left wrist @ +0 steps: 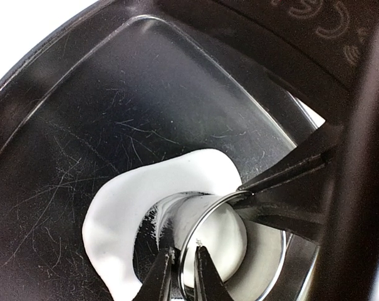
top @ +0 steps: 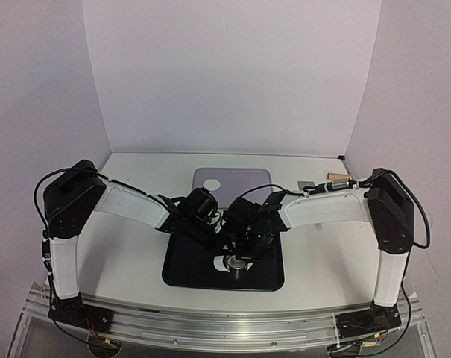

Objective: Roll out the dumpling wrappers from the dough

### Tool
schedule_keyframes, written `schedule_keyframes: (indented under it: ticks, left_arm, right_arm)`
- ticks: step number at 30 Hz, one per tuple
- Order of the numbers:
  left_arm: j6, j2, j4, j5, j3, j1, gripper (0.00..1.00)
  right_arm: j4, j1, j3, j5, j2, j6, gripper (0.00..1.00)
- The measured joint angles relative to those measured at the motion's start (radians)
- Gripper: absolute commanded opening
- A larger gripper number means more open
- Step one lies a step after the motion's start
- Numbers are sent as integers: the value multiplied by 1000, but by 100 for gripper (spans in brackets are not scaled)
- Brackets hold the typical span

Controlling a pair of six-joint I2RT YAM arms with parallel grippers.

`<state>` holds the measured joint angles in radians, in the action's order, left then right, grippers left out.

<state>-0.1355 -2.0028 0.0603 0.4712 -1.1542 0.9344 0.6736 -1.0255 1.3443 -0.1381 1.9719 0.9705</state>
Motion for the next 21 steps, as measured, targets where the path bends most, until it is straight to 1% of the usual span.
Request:
schedule_keyframes:
  ticks: [7, 21]
  left_arm:
    - [6, 18, -21, 4, 37, 0, 0]
    - [52, 32, -193, -49, 116, 14, 0]
  right_arm:
    - [-14, -3, -11, 28, -9, 1, 0]
    - [-34, -1, -28, 2, -17, -12, 0]
